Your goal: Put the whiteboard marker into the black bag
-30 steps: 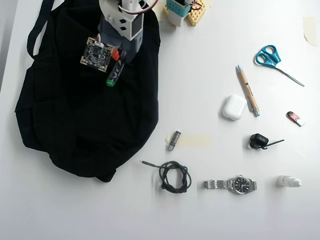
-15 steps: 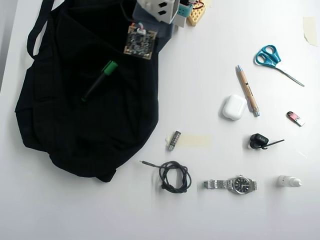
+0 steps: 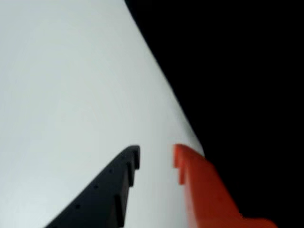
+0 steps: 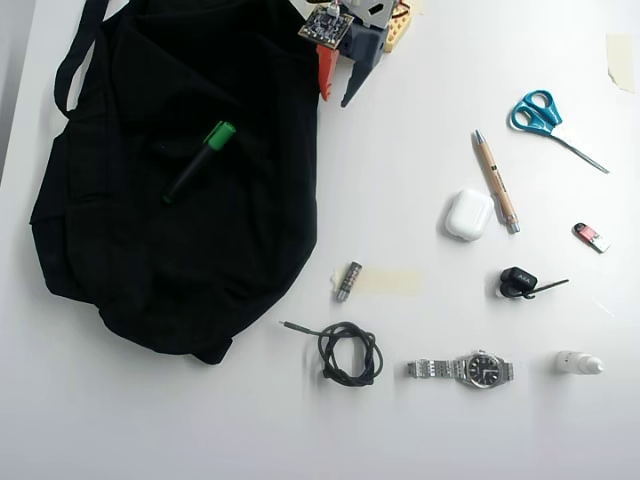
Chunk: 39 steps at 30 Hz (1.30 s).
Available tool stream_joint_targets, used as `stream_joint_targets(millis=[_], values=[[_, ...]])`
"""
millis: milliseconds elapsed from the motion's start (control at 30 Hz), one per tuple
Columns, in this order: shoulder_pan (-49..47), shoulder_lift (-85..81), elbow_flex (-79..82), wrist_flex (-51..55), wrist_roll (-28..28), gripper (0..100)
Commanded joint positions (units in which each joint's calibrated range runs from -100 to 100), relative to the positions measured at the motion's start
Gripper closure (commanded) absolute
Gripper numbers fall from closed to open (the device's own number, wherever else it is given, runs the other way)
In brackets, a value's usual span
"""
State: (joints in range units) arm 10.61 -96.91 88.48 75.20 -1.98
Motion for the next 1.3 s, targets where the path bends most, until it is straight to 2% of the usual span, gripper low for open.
stream_joint_targets(millis=[0,167,1267], values=[[-0.3,-1.8,2.4,-0.2,0.0,98],[-0.3,-1.1,10.9,-5.3,0.2,98],[-0.4,-1.7,10.8,-4.5,0.2,98]])
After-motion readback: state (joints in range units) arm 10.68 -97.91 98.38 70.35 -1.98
